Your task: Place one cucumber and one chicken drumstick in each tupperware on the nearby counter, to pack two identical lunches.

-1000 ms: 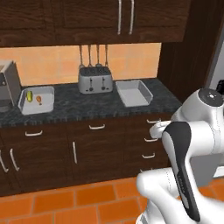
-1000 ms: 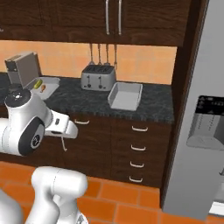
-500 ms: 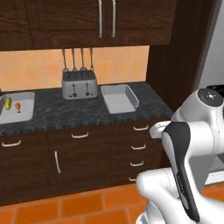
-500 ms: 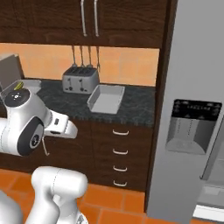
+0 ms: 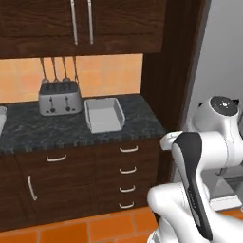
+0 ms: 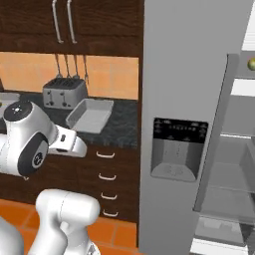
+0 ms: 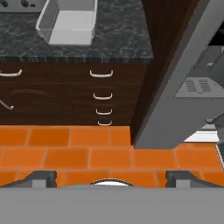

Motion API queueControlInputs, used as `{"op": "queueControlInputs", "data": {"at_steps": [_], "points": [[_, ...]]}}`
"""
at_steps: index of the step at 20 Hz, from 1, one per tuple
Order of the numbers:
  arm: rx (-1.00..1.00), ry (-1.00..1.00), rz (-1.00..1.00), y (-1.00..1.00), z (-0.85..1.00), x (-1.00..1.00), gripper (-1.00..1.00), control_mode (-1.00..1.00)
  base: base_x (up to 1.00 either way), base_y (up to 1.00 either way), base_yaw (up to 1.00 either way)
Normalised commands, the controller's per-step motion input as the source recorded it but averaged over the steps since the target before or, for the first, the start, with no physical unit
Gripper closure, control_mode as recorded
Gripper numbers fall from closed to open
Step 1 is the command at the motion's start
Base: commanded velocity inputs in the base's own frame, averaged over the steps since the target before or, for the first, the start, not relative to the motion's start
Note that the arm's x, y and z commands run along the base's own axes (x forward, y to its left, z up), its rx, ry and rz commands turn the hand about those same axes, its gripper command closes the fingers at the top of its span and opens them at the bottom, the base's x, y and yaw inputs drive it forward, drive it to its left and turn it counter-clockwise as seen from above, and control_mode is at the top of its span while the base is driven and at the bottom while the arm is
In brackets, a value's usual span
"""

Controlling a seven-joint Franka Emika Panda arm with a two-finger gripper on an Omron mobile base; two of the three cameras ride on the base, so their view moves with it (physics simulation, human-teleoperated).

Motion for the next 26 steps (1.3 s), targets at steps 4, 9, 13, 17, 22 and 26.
{"op": "queueControlInputs", "data": {"at_steps": [4,9,13,17,22,26], "points": [[0.00,0.00,0.00,0.00,0.00,0.00,-1.00,1.00,-0.24,-1.00,0.00],[0.00,0.00,0.00,0.00,0.00,0.00,-1.00,1.00,-0.10,-1.00,0.00],[0.00,0.00,0.00,0.00,0.00,0.00,-1.00,1.00,0.09,-1.00,0.00],[0.00,0.00,0.00,0.00,0.00,0.00,-1.00,1.00,0.34,-0.74,0.00],[0.00,0.00,0.00,0.00,0.00,0.00,-1.00,1.00,0.49,-0.56,-0.04],[0.00,0.00,0.00,0.00,0.00,0.00,-1.00,1.00,0.61,-0.22,-0.10]]}}
